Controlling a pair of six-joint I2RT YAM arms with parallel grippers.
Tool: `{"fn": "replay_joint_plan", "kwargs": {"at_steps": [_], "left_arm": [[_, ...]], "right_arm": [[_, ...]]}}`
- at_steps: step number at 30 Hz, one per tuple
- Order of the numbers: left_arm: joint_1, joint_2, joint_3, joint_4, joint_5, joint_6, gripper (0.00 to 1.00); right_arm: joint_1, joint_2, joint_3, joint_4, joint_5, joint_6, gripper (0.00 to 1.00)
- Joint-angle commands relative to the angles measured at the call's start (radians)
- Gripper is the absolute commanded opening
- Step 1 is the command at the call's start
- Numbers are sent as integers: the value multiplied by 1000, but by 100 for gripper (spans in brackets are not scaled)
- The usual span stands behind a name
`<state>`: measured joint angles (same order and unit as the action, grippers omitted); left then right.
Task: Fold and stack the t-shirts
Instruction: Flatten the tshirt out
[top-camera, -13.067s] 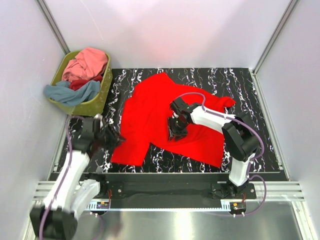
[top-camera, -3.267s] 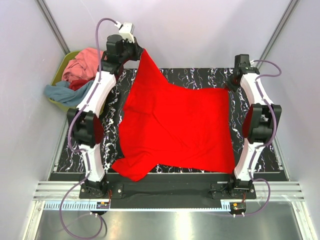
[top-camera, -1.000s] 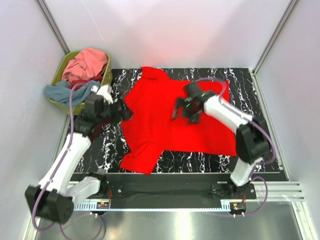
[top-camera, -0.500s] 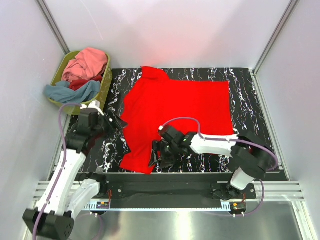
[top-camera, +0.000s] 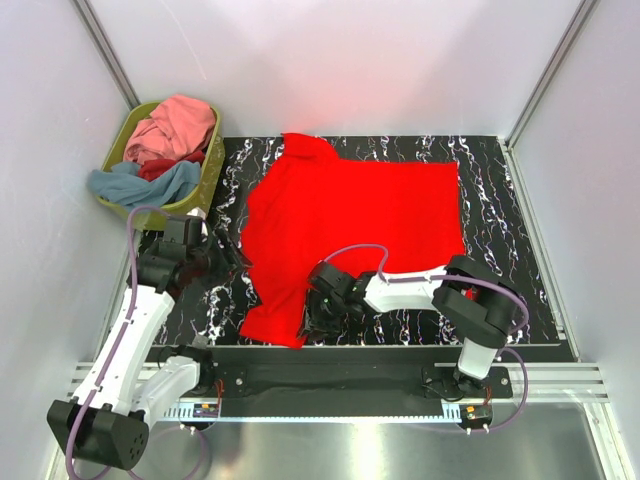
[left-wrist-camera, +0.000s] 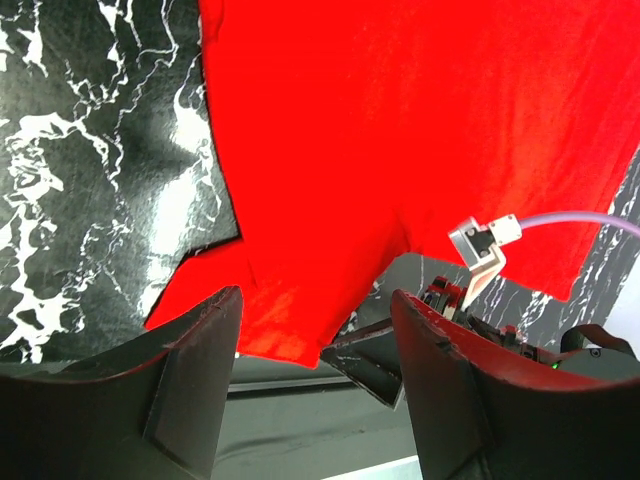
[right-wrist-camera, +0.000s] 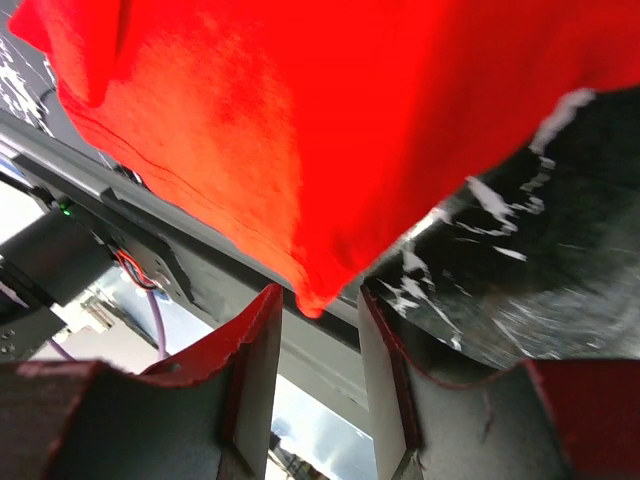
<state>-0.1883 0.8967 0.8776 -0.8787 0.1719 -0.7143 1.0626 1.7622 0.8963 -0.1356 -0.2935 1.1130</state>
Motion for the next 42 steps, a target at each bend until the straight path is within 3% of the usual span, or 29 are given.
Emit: {"fn": "replay_joint_plan", "kwargs": {"at_steps": [1,6,7,10,11,15,19,20,21,24,27,33,35,38,42], "left_arm": [[3,-21,50,-32,-23,32,66],[3,-16,43,-54,-32,47,68],[3,-12,44,-62,-35,47,67],[3,7,31,-74,-35,44,67],[3,16,26,-77,-25,47,66],[-5,67,-46,-80,21,56,61],[-106,102,-101,-71,14,7,56],[-132,107,-109,-65,11,-3,56],[-155,108,-121,-59,6,-14,57],[-233,108,-152,-52,-5,-72,57],[-301,79,-190,-51,-12,-111,53],[-373,71,-253,52,-6,-152,49],[-376,61,-253,148,0,-168,47],[-376,74,-247,300,18,-191,47],[-352,258,-204,360,-15,-150,47]], "right_arm": [[25,45,38,-12,70,53,44],[39,102,53,-18,73,79,40],[40,102,47,-21,79,79,26],[39,54,-8,-51,126,79,4],[40,19,-38,-64,132,73,1],[40,-72,-98,-145,146,16,0],[37,-190,-194,-153,183,11,0],[36,-217,-204,-145,177,-8,1],[36,-225,-200,-147,165,-37,9],[34,-262,-169,-185,157,-108,49],[27,-337,-137,-252,186,-150,61],[7,-379,-137,-262,211,-206,62],[-25,-357,-116,-268,212,-235,52],[-110,-346,-96,-263,180,-245,48],[-206,-320,-45,-274,136,-307,47]]}}
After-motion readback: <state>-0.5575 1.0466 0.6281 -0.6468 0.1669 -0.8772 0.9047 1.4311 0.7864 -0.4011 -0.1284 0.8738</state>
